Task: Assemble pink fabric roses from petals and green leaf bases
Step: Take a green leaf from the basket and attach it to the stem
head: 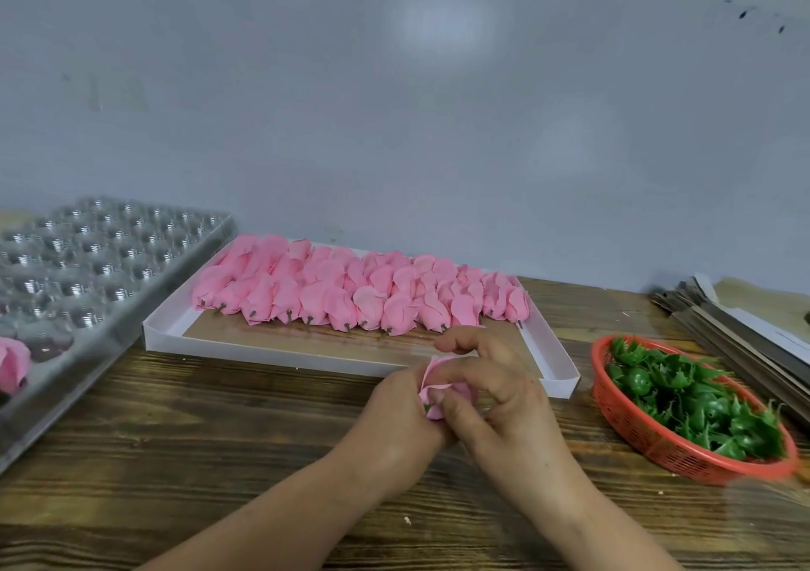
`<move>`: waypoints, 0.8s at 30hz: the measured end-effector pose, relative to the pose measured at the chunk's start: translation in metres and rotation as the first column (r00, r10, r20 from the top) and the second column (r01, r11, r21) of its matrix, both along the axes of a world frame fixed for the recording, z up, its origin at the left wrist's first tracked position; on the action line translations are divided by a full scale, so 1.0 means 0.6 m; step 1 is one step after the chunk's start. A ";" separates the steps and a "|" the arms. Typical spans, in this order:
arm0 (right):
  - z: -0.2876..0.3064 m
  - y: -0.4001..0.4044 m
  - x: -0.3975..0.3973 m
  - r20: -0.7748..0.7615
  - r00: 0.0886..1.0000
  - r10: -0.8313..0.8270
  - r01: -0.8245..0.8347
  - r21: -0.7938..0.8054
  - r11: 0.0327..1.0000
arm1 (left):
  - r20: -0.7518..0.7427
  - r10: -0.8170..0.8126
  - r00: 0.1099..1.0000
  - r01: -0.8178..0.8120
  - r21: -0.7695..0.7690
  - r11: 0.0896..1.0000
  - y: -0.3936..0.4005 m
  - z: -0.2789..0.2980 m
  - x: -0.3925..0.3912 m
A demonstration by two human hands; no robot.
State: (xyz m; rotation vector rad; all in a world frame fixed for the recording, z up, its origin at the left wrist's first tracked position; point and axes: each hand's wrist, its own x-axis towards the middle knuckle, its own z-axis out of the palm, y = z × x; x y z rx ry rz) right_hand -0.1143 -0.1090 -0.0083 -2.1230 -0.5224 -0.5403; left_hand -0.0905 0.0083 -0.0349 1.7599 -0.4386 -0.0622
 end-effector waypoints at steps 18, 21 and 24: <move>0.023 -0.027 -0.003 -0.107 0.983 0.152 -0.137 0.137 0.981 | -0.399 -0.009 0.917 -0.078 -0.202 0.976 0.000 0.007 -0.002; 0.016 -0.019 -0.004 -0.079 0.992 0.102 -0.101 0.018 0.995 | -0.399 0.017 0.917 -0.091 -0.169 0.981 -0.002 0.006 -0.001; 0.019 -0.021 -0.002 -0.086 0.994 0.074 -0.075 -0.002 0.997 | -0.410 0.014 0.912 -0.082 -0.149 0.985 -0.001 0.004 0.000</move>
